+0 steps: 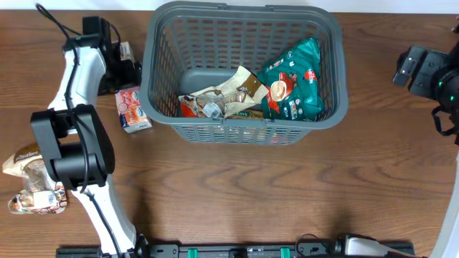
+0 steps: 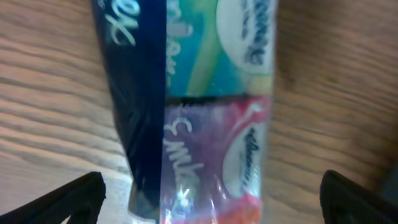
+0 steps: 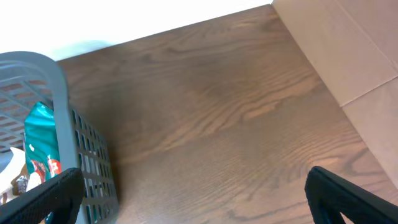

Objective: Pack container
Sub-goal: 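Grasp the tissue packet multipack with the left gripper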

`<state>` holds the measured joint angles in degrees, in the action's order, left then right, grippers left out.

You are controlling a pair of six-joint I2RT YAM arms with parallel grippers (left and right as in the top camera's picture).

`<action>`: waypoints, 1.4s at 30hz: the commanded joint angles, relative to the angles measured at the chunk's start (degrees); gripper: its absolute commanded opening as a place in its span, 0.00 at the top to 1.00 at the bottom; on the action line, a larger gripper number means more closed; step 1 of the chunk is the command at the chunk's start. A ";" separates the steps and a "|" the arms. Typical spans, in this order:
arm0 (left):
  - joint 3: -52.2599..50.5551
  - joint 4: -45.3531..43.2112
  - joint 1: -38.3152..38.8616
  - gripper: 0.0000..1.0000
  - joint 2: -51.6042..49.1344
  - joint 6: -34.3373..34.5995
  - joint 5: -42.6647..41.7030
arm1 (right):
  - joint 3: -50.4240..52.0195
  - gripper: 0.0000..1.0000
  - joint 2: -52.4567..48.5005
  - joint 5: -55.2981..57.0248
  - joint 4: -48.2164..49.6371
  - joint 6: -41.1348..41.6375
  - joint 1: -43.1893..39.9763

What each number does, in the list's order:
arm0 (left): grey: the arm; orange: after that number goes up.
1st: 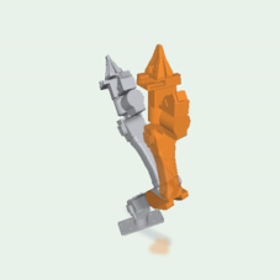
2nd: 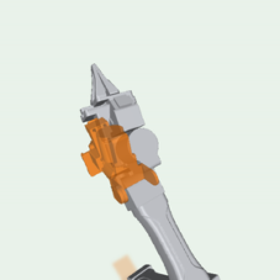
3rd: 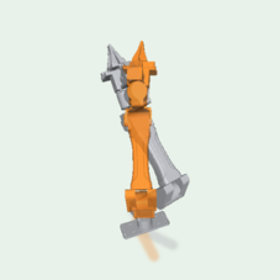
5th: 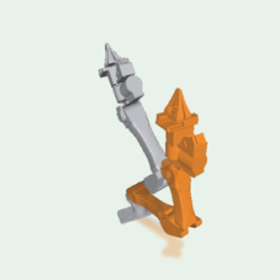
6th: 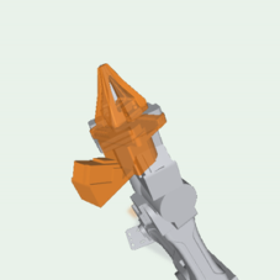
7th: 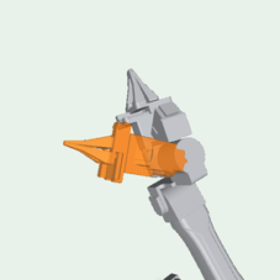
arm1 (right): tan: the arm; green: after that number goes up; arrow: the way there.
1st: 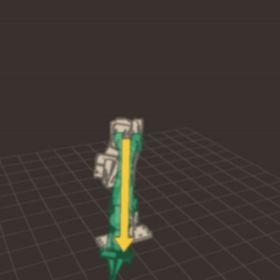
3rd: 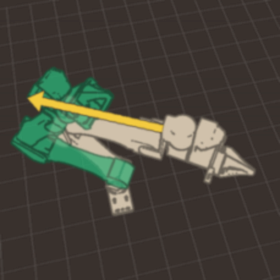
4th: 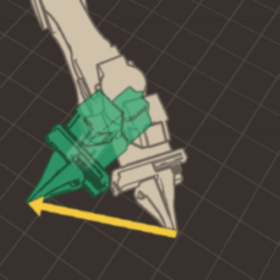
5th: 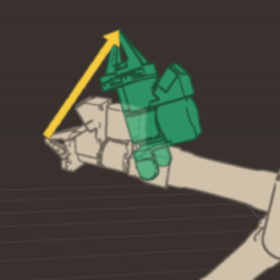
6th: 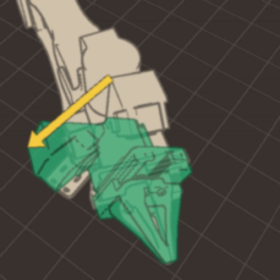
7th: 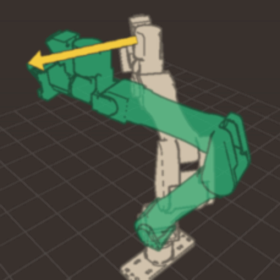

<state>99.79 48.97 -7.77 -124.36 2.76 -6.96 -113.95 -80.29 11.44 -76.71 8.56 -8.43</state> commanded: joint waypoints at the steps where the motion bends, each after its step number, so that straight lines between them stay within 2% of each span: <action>1: -3.52 -1.57 -0.28 0.01 -1.05 0.50 1.05 | -0.68 0.01 -0.07 0.76 -0.07 0.59 -0.33; 11: -8.09 -7.58 -0.28 0.00 -1.05 -0.59 1.03 | -0.68 0.01 -0.07 0.76 -0.07 0.59 -0.33; 15: -8.09 -8.92 -0.28 0.08 -1.05 -1.03 1.03 | -0.68 0.01 -0.07 0.76 -0.07 0.59 -0.33; 20: -8.09 -10.95 -0.28 0.11 -1.05 -1.03 1.03 | -0.68 0.01 -0.07 0.76 -0.07 0.59 -0.33; 22: -8.09 -11.45 -0.28 0.23 -1.05 -1.05 1.03 | -0.68 0.01 -0.07 0.76 -0.07 0.59 -0.33; 23: -8.09 -11.69 -0.28 0.59 -1.05 -1.22 1.05 | -0.68 0.01 -0.07 0.76 -0.07 0.59 -0.33; 24: -8.09 -11.85 -0.28 0.79 -1.05 -1.57 1.05 | -0.68 0.01 -0.07 0.76 -0.07 0.59 -0.33; 26: -8.09 -11.98 -0.28 0.94 -1.05 -1.68 1.05 | -0.68 0.01 -0.07 0.76 -0.07 0.59 -0.33; 34: -7.91 -9.79 -0.28 0.94 -0.72 -2.10 1.79 | -0.68 0.01 -0.07 0.76 -0.07 0.59 -0.33; 42: -5.70 -7.23 -0.31 0.94 7.21 -2.69 11.96 | -0.68 0.01 -0.07 0.76 -0.07 0.59 -0.33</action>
<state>92.60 41.91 -7.77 -122.69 1.23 -1.17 -113.95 -80.29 11.44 -76.71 8.56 -8.43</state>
